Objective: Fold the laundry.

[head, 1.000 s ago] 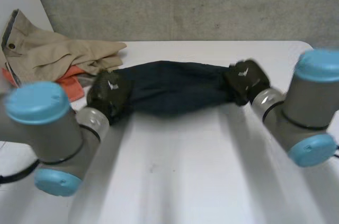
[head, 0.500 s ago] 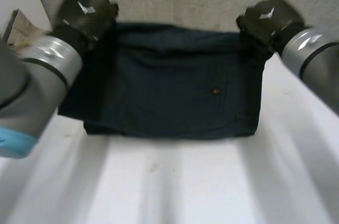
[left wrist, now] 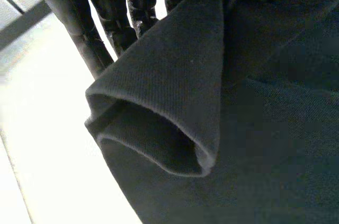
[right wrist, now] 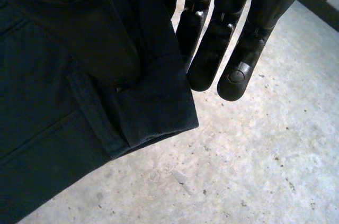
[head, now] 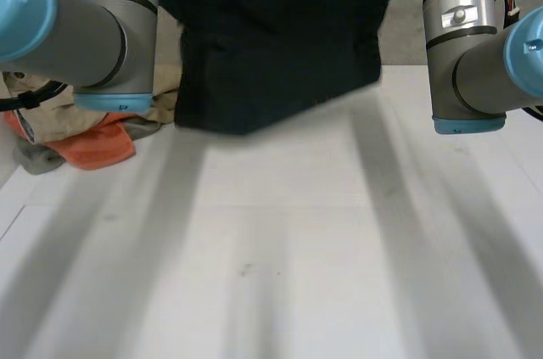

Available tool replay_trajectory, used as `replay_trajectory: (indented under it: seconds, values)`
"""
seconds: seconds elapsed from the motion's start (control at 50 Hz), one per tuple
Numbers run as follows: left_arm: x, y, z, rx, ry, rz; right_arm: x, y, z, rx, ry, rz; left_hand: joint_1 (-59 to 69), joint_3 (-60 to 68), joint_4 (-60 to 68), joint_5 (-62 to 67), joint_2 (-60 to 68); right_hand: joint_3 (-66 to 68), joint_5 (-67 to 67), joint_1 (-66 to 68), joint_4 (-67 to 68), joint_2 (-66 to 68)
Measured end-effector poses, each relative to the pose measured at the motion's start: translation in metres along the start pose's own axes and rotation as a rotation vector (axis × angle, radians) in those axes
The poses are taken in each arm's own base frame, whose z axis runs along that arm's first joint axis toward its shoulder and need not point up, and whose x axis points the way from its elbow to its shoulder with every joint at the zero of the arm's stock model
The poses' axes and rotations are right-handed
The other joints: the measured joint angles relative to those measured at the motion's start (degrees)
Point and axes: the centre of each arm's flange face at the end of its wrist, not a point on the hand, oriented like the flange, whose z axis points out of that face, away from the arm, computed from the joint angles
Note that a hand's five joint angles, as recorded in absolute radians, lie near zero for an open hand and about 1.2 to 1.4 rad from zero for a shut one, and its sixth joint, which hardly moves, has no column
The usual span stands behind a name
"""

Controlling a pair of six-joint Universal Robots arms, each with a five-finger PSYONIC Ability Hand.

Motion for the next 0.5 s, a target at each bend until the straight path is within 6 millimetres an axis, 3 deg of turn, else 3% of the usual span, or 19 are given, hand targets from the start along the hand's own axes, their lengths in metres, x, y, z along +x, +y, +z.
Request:
replay_trajectory:
  seconds: [0.14,0.2,0.24,0.26,0.3,0.34,0.36,0.38,0.4,0.42,0.44,0.5]
  values:
    - [0.008,0.018,-0.041,-0.156,0.066,-0.016,-0.014,0.018,-0.022,-0.181,-0.109,0.014,0.0,0.0,0.0,0.0,0.0,0.1,0.1,0.1,0.0,0.0]
    - [0.021,0.045,-0.082,-0.318,0.148,-0.021,-0.03,0.039,-0.05,-0.322,-0.219,0.025,0.0,0.0,0.0,0.0,0.1,0.1,0.1,0.1,0.0,0.0]
    - [0.027,0.056,-0.103,-0.393,0.187,-0.024,-0.037,0.048,-0.063,-0.378,-0.266,0.031,0.0,0.0,0.0,0.0,0.1,0.1,0.1,0.1,0.0,0.0]
    - [0.027,0.056,-0.103,-0.393,0.187,-0.024,-0.037,0.048,-0.063,-0.378,-0.266,0.031,0.0,0.0,0.0,0.0,0.1,0.1,0.1,0.1,0.0,0.0]
    - [0.034,0.069,-0.13,-0.491,0.237,-0.027,-0.05,0.064,-0.09,-0.479,-0.35,0.038,0.0,0.0,0.0,0.0,0.1,0.1,0.1,0.1,0.0,0.0]
    - [0.034,0.069,-0.13,-0.491,0.237,-0.027,-0.05,0.064,-0.09,-0.479,-0.35,0.038,0.0,0.0,0.0,0.0,0.1,0.1,0.1,0.1,0.0,0.0]
    - [0.041,0.082,-0.17,-0.627,0.301,-0.024,-0.06,0.077,-0.116,-0.571,-0.426,0.036,0.0,0.0,0.0,0.0,0.1,0.4,0.1,0.1,0.0,0.0]
    - [0.041,0.082,-0.17,-0.627,0.301,-0.024,-0.06,0.077,-0.116,-0.571,-0.426,0.036,0.0,0.0,0.0,0.0,0.1,0.4,0.1,0.1,0.0,0.0]
    - [0.045,0.085,-0.191,-0.698,0.332,-0.015,-0.069,0.086,-0.146,-0.675,-0.513,0.017,0.0,0.0,0.0,0.0,0.1,0.4,0.1,0.1,0.0,0.0]
    - [0.047,0.084,-0.202,-0.737,0.352,-0.008,-0.071,0.088,-0.158,-0.717,-0.547,0.007,0.0,0.0,0.0,0.0,0.1,0.4,0.1,0.1,0.0,0.0]
    - [0.047,0.084,-0.202,-0.737,0.352,-0.008,-0.071,0.088,-0.158,-0.717,-0.547,0.007,0.0,0.0,0.0,0.0,0.1,0.4,0.1,0.1,0.0,0.0]
    - [0.052,0.074,-0.236,-0.844,0.42,0.02,-0.068,0.082,-0.186,-0.825,-0.632,-0.02,0.0,0.2,0.2,0.0,0.1,0.4,0.1,0.1,0.0,0.0]
